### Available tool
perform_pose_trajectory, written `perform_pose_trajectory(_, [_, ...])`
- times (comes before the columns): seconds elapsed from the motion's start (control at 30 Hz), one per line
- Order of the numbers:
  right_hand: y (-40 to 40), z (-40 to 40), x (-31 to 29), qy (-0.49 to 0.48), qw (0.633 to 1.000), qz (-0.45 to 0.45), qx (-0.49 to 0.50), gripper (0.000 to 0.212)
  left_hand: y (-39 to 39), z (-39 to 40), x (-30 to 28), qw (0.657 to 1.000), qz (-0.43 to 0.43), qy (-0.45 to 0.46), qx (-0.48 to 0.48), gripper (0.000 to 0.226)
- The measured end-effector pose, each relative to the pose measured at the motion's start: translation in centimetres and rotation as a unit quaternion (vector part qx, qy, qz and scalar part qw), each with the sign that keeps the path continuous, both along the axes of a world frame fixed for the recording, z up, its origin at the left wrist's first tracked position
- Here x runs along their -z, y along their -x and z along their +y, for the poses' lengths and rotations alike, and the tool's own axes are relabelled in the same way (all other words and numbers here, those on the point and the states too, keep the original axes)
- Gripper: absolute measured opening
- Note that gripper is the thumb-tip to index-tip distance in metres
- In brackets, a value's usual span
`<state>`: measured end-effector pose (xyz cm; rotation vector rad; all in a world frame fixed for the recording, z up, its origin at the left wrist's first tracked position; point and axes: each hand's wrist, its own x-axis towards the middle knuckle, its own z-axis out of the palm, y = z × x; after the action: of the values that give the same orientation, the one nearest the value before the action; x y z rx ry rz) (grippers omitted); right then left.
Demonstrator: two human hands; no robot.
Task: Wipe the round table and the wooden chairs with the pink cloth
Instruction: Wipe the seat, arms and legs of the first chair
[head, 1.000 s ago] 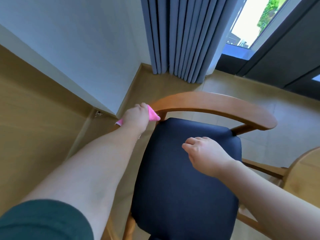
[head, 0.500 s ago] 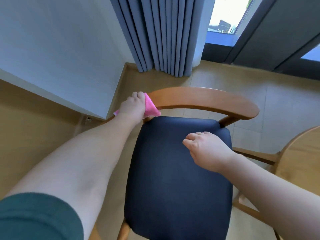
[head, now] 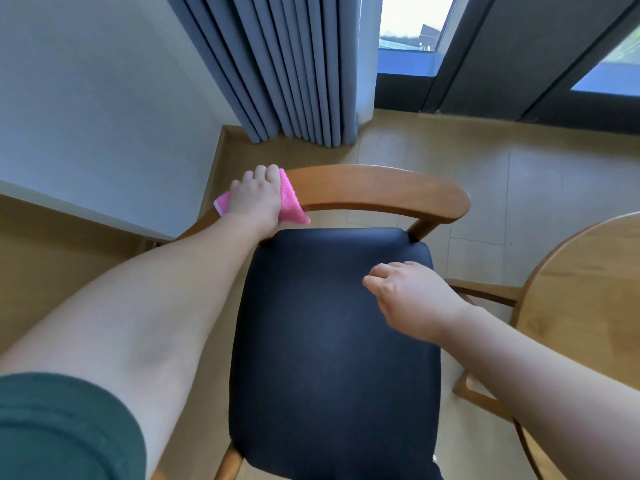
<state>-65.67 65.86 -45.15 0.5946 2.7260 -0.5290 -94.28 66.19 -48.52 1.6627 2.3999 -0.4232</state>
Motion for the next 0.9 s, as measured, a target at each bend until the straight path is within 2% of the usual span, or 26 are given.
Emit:
perform_pose_trajectory(0.2, [-2.5, 0.8, 0.2, 0.002, 1.0, 0.007, 0.019, 0.018, -2.8, 2.3, 0.2, 0.999, 0.0, -0.018, 0.044, 0.117])
perform_pose_trajectory(0.63, [-7.5, 2.1, 0.6, 0.015, 0.998, 0.012, 0.057, 0.011, -9.4, 6.3, 0.6, 0.992, 0.024, -0.028, 0.121, 0.104])
perform_pose_trajectory(0.9, [-10.8, 2.4, 0.7, 0.021, 0.997, 0.018, 0.074, 0.018, -13.8, 8.0, -0.2, 0.985, 0.015, -0.02, 0.169, 0.094])
